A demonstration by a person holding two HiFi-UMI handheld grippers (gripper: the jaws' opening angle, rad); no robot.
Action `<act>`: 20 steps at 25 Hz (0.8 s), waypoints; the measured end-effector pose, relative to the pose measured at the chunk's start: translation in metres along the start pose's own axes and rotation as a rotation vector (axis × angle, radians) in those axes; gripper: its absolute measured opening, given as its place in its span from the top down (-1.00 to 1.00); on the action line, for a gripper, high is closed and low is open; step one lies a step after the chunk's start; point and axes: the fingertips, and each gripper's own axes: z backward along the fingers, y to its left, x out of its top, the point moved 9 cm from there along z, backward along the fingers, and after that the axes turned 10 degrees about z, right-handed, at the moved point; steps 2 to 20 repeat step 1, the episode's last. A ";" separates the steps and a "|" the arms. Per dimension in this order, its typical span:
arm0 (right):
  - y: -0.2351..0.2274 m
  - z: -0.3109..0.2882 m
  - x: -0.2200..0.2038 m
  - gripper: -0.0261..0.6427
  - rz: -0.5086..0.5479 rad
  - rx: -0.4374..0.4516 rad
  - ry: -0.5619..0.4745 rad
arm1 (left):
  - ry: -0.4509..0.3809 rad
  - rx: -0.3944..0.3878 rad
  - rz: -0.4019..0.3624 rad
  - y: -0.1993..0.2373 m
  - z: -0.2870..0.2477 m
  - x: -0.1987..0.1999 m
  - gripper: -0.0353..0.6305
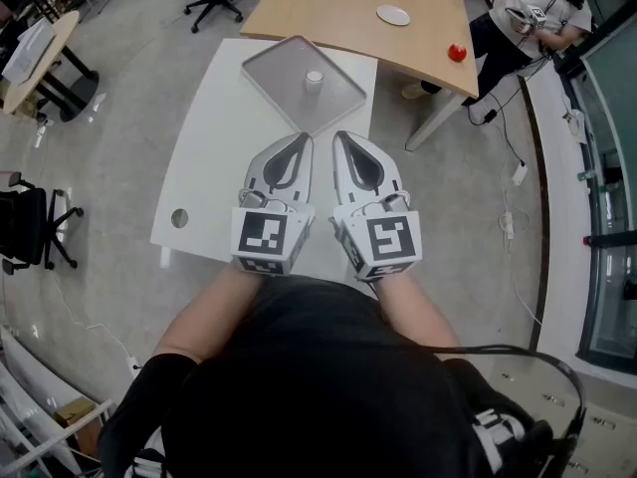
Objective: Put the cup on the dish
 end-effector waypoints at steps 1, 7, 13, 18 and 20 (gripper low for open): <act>-0.001 0.005 -0.001 0.89 0.000 0.002 -0.004 | -0.001 0.003 -0.001 -0.005 0.001 -0.002 0.87; -0.001 0.005 -0.001 0.89 0.000 0.002 -0.004 | -0.001 0.003 -0.001 -0.005 0.001 -0.002 0.87; -0.001 0.005 -0.001 0.89 0.000 0.002 -0.004 | -0.001 0.003 -0.001 -0.005 0.001 -0.002 0.87; -0.001 0.005 -0.001 0.89 0.000 0.002 -0.004 | -0.001 0.003 -0.001 -0.005 0.001 -0.002 0.87; -0.001 0.005 -0.001 0.89 0.000 0.002 -0.004 | -0.001 0.003 -0.001 -0.005 0.001 -0.002 0.87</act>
